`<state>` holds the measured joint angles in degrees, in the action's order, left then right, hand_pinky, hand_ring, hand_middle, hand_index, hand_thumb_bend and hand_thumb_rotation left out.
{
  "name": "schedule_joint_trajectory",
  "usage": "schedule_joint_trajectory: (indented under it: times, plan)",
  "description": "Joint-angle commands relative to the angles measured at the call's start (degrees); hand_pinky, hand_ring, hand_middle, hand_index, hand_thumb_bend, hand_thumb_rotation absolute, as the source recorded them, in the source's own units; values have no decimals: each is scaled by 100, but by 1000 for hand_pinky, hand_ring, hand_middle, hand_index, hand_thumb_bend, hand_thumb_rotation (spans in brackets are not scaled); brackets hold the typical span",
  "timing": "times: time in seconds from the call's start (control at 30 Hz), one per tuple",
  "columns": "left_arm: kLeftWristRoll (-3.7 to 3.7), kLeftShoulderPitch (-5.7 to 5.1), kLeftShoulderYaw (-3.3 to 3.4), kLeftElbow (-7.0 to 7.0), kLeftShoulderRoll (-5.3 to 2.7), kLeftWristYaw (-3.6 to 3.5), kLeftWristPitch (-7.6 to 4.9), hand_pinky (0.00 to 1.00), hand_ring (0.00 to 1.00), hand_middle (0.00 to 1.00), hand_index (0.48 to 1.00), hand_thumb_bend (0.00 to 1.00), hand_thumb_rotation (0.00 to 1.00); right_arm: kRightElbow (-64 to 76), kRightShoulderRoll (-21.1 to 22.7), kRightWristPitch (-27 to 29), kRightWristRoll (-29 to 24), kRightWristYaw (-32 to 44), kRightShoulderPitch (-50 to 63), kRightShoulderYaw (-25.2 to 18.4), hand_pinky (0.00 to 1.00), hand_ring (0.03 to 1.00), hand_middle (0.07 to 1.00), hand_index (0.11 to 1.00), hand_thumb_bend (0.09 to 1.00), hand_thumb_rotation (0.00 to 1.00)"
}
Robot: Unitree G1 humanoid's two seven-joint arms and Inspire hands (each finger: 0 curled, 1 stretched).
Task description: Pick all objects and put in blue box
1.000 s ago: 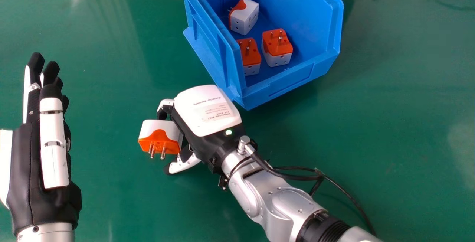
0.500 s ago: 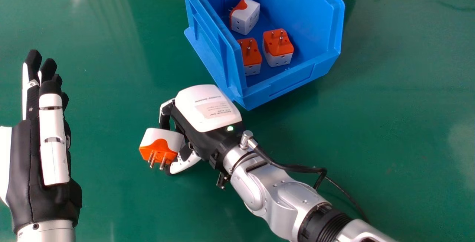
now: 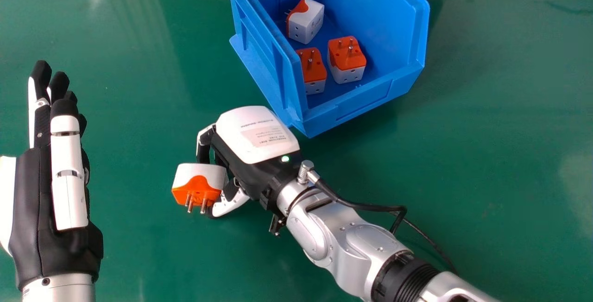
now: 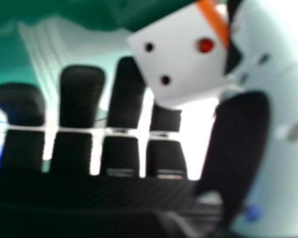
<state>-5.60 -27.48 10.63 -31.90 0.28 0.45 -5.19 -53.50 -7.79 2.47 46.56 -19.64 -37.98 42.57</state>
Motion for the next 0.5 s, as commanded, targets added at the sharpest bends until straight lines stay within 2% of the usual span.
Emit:
schedule_joint_trajectory:
  times: [0.0, 0.1, 0.2, 0.33, 0.4, 0.47]
  plan:
    - [9, -30, 20, -87, -7, -2, -60, 1000, 1000, 1000, 1000, 223, 1000, -56, -224, -126, 36, -2, -166, 17, 162, 228, 435, 500, 515, 10]
    - [29, -29, 24, -67, -6, 1, -75, 1000, 1000, 1000, 1000, 217, 1000, 19, -216, -126, 3, 53, -135, -1, 167, 236, 430, 510, 513, 6]
    - [13, -37, 26, -33, -18, -5, -124, 1000, 1000, 1000, 1000, 212, 1000, 144, -213, -112, -86, 179, -75, -53, 181, 255, 434, 516, 512, 4]
    - [50, -53, 35, 3, -29, 12, -170, 1000, 1000, 998, 1000, 207, 1000, 401, -183, -164, -132, 246, 21, -45, 195, 272, 440, 518, 511, 2]
    - [35, -52, 41, 11, -31, 10, -176, 1000, 1000, 998, 1000, 208, 1000, 576, -181, -276, -161, 365, 80, -63, 200, 279, 443, 518, 511, 2]
    - [-13, -53, 50, 21, -29, -11, -176, 1000, 1000, 997, 1000, 213, 1000, 742, -164, -352, -164, 434, 138, -64, 205, 288, 450, 517, 511, 1]
